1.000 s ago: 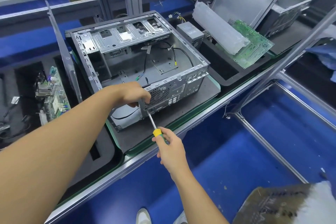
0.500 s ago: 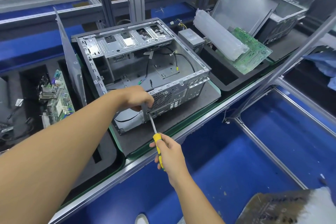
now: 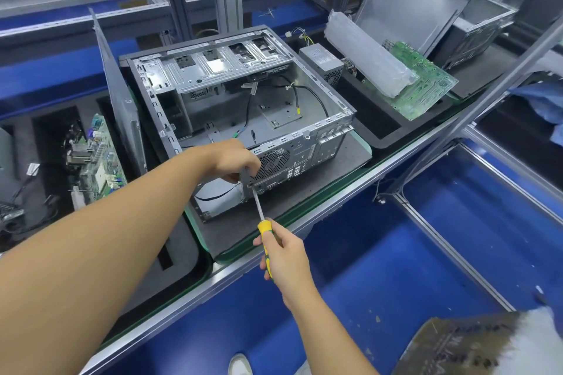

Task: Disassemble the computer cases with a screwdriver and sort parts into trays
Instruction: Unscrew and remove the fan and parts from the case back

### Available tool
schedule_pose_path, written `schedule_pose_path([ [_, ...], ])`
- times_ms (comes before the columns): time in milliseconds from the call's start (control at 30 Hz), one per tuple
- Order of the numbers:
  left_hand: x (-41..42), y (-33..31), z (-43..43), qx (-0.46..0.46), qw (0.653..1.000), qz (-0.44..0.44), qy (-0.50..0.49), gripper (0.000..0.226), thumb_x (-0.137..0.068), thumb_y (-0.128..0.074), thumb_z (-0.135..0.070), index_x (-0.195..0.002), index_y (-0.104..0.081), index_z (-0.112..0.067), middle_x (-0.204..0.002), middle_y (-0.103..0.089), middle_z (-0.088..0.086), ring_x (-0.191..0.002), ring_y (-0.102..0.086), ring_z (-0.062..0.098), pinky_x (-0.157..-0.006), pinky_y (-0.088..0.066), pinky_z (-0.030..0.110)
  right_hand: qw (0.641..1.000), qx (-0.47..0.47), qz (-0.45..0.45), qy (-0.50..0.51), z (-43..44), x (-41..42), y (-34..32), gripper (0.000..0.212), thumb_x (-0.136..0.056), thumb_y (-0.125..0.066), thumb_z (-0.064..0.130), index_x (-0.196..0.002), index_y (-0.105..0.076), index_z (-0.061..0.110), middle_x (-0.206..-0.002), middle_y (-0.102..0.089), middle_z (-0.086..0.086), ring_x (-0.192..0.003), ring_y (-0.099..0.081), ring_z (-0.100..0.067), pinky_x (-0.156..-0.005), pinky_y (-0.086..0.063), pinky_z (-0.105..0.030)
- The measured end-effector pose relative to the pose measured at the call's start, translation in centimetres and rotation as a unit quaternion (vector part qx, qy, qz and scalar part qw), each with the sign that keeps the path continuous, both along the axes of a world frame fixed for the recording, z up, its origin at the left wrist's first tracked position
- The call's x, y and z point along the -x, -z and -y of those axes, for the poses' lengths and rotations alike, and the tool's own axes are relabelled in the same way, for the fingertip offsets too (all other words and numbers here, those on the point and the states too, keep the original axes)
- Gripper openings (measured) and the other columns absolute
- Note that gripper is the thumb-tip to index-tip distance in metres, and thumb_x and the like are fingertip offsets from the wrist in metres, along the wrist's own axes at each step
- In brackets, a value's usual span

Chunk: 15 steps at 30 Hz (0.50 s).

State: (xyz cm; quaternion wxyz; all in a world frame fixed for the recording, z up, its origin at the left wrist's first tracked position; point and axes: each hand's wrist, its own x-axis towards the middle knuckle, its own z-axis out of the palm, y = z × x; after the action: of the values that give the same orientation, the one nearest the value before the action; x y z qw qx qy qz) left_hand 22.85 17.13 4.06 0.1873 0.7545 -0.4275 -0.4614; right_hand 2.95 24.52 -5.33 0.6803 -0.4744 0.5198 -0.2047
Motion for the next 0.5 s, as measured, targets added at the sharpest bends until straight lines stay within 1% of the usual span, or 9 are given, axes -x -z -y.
schedule_pose_path([
  [67,0.0,0.0,0.0,0.000,1.000,-0.005,0.002,0.045,-0.070,-0.057,-0.008,-0.037,-0.031,-0.022,-0.056,-0.025,0.001,-0.055,-0.028,0.018,-0.066,-0.035,0.035,0.992,0.088,-0.082,-0.021,-0.3,-0.1,0.1,0.039,-0.102,-0.051,0.031,-0.140,-0.054,0.038,-0.106,-0.069,0.015,-0.074,-0.052,-0.012,-0.064,-0.049,-0.028],
  [133,0.1,-0.2,0.0,-0.001,1.000,-0.018,0.008,0.038,-0.062,-0.057,-0.012,-0.038,-0.030,-0.023,-0.058,-0.024,0.001,-0.056,-0.026,0.019,-0.062,-0.033,0.033,0.963,0.190,-0.186,-0.053,-0.5,0.0,0.4,0.045,-0.104,-0.047,0.034,-0.149,-0.046,0.037,-0.124,-0.064,0.013,-0.099,-0.057,-0.013,-0.079,-0.052,-0.029],
  [167,0.1,-0.2,0.0,-0.002,1.000,-0.021,0.011,0.035,-0.059,-0.057,-0.014,-0.038,-0.030,-0.023,-0.058,-0.024,0.001,-0.056,-0.026,0.018,-0.061,-0.032,0.032,0.950,0.220,-0.215,-0.058,-0.5,0.0,0.5,0.046,-0.104,-0.047,0.034,-0.150,-0.044,0.036,-0.129,-0.062,0.012,-0.107,-0.058,-0.014,-0.083,-0.053,-0.032],
  [200,0.1,-0.2,0.0,-0.002,1.000,-0.023,0.012,0.033,-0.056,-0.057,-0.016,-0.038,-0.030,-0.023,-0.058,-0.025,0.001,-0.056,-0.026,0.018,-0.061,-0.033,0.032,0.945,0.232,-0.223,-0.058,-0.5,0.0,0.5,0.047,-0.104,-0.047,0.035,-0.151,-0.043,0.036,-0.129,-0.063,0.010,-0.106,-0.058,-0.014,-0.082,-0.053,-0.033],
  [233,0.1,-0.2,0.0,-0.002,1.000,-0.023,0.012,0.032,-0.055,-0.057,-0.017,-0.038,-0.030,-0.023,-0.058,-0.025,0.001,-0.056,-0.027,0.019,-0.062,-0.034,0.033,0.952,0.221,-0.205,-0.055,-0.5,-0.1,0.5,0.046,-0.104,-0.047,0.035,-0.150,-0.044,0.035,-0.124,-0.067,0.008,-0.095,-0.059,-0.014,-0.075,-0.053,-0.032],
  [300,0.0,0.0,0.0,-0.002,1.000,-0.020,0.010,0.031,-0.055,-0.058,-0.018,-0.038,-0.032,-0.022,-0.057,-0.028,0.001,-0.058,-0.030,0.019,-0.065,-0.036,0.034,0.984,0.132,-0.113,-0.036,-0.4,-0.2,0.4,0.044,-0.102,-0.049,0.036,-0.146,-0.049,0.035,-0.102,-0.072,0.007,-0.068,-0.050,-0.014,-0.058,-0.046,-0.030],
  [367,0.0,0.1,0.0,-0.004,1.000,-0.016,0.010,0.029,-0.055,-0.058,-0.019,-0.036,-0.035,-0.021,-0.052,-0.031,-0.002,-0.057,-0.033,0.019,-0.066,-0.038,0.034,0.996,0.069,-0.058,-0.025,0.0,-0.1,0.5,0.039,-0.100,-0.052,0.037,-0.139,-0.057,0.034,-0.091,-0.072,0.008,-0.059,-0.044,-0.016,-0.052,-0.041,-0.032],
  [433,-0.1,0.1,0.0,-0.007,1.000,-0.014,0.008,0.029,-0.055,-0.058,-0.019,-0.034,-0.038,-0.020,-0.050,-0.034,-0.004,-0.056,-0.035,0.018,-0.066,-0.040,0.033,0.994,0.073,-0.072,-0.039,0.5,0.3,0.6,0.035,-0.098,-0.054,0.038,-0.131,-0.063,0.034,-0.093,-0.072,0.014,-0.057,-0.045,-0.015,-0.051,-0.042,-0.032],
  [500,-0.1,0.1,0.0,-0.007,1.000,-0.012,0.007,0.030,-0.055,-0.058,-0.019,-0.035,-0.037,-0.021,-0.051,-0.031,-0.004,-0.057,-0.034,0.017,-0.067,-0.040,0.033,0.991,0.089,-0.096,-0.039,1.0,0.6,0.5,0.038,-0.095,-0.055,0.037,-0.131,-0.065,0.033,-0.106,-0.071,0.020,-0.053,-0.045,-0.010,-0.051,-0.044,-0.029],
])
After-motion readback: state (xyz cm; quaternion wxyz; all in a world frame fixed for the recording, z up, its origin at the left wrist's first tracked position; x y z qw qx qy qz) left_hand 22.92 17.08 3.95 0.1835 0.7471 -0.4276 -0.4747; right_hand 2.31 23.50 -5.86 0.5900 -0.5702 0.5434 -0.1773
